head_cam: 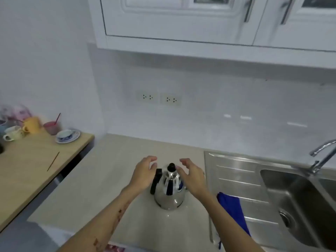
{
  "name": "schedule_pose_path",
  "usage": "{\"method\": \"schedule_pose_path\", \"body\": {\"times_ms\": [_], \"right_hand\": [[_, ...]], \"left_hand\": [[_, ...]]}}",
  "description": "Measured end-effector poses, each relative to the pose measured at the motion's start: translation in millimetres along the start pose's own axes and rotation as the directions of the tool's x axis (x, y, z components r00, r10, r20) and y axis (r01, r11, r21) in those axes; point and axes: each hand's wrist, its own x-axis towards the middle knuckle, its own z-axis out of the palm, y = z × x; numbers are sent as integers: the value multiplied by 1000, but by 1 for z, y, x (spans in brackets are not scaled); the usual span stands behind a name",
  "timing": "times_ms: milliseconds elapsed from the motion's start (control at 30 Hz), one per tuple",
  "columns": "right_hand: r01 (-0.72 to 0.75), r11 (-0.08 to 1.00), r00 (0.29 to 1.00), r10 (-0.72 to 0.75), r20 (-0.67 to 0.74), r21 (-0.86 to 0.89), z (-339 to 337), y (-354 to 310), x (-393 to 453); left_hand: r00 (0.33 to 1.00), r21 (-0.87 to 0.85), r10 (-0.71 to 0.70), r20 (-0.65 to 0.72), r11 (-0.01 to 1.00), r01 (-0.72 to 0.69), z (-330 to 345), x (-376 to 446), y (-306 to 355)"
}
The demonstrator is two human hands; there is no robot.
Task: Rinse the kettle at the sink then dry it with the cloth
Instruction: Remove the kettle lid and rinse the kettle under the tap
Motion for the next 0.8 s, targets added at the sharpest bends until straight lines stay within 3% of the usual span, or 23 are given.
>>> {"method": "schedule_pose_path", "body": {"times_ms": [200,333,500,800], "right_hand": [[-104,992,987,111,113,-64,48,14,34],[-103,994,995,102,-11,-26,69,23,40],[-131,975,976,158,-148,179,86,24,31],[-127,969,977,159,-143,211,81,33,43]], "left_hand": [[977,81,-144,157,988,132,21,37,-40],[981,139,-134,143,984,114,39,60,-71],[983,125,-83,166,990,62,46,61,-86],[984,95,-60,166,995,44,52,61,-92]]}}
